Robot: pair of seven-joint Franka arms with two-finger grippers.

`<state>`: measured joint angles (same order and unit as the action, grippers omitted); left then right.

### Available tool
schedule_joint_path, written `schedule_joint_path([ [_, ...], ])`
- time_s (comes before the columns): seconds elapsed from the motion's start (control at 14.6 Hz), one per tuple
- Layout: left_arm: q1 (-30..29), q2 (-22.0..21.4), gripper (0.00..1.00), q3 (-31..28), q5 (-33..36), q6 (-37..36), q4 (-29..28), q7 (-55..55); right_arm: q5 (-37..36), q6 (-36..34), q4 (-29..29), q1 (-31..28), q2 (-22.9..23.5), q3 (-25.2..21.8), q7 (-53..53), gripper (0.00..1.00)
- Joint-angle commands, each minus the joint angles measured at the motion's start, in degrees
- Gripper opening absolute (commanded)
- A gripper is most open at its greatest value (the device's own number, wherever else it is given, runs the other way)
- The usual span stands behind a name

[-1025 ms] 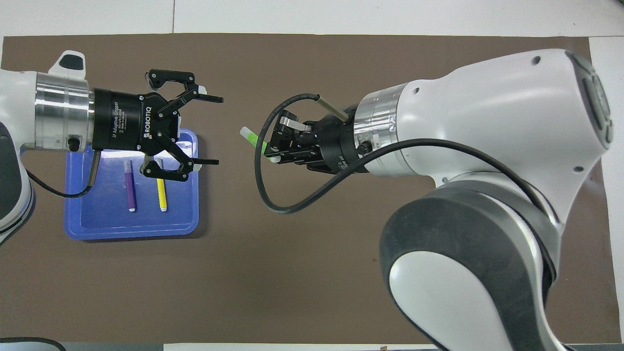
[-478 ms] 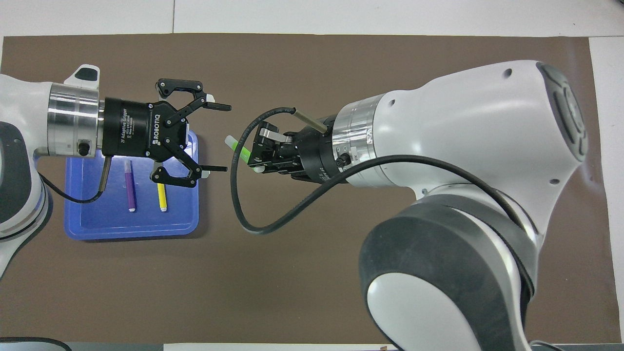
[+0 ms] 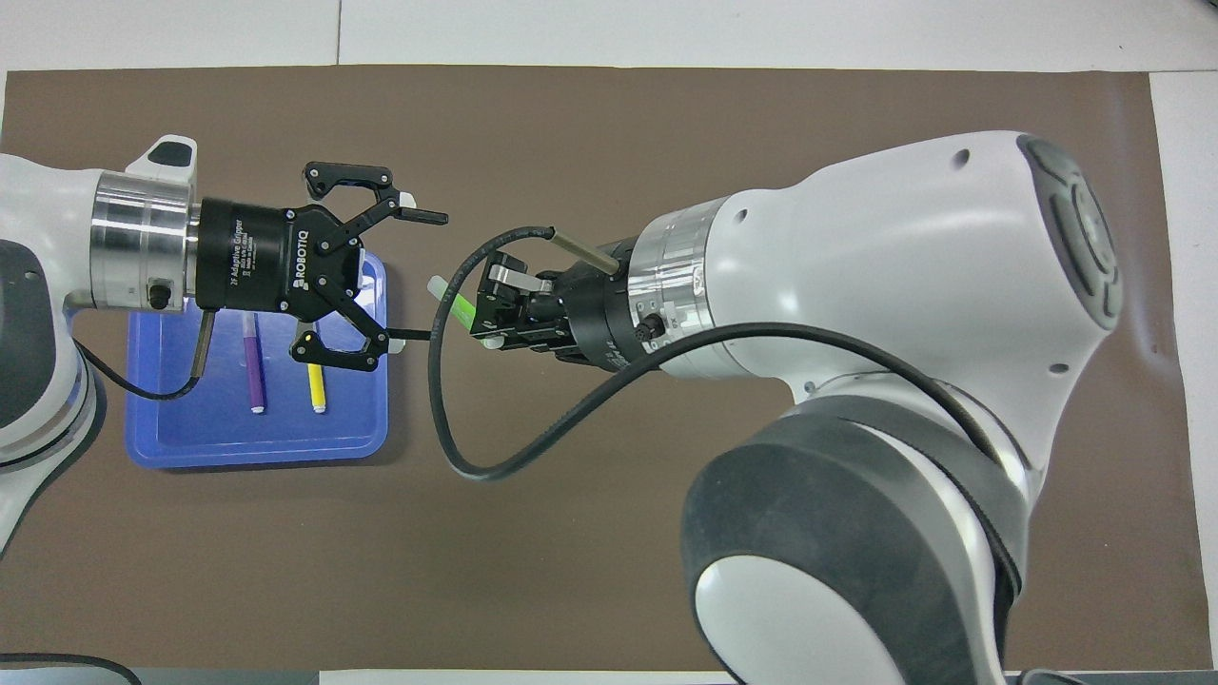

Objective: Right arm passes pens to left for tray arrangement
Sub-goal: 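Carry the green pen toward the left gripper while the left gripper opens, then close the left gripper on the green pen and open the right gripper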

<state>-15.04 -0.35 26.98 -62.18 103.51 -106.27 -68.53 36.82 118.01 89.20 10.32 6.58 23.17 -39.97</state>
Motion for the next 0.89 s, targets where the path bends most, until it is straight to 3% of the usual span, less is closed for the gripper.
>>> schedule_joint_path([
  [0.0, -0.7, -0.7, 0.88, -0.2, -1.4, -2.1, -0.7, 1.6, -1.0, 0.5, -1.1, 0.4, 0.6, 0.2, -1.7, 0.00],
  [0.27, -0.3, -0.8, 0.60, -0.2, -1.4, -1.7, -0.7, 1.6, -1.0, 1.2, -1.1, 0.5, 0.6, 0.2, -1.8, 0.00],
  [0.68, -0.3, -1.3, 0.44, -0.3, -1.1, -2.1, -0.7, 1.6, -1.1, 1.2, -1.0, 0.5, 0.6, 0.2, -1.8, 0.00],
  [0.82, -0.1, -1.3, 0.25, -0.3, -0.9, -2.0, -0.6, 1.6, -1.4, 1.2, -0.9, 0.5, 0.6, 0.2, -1.8, 0.00],
])
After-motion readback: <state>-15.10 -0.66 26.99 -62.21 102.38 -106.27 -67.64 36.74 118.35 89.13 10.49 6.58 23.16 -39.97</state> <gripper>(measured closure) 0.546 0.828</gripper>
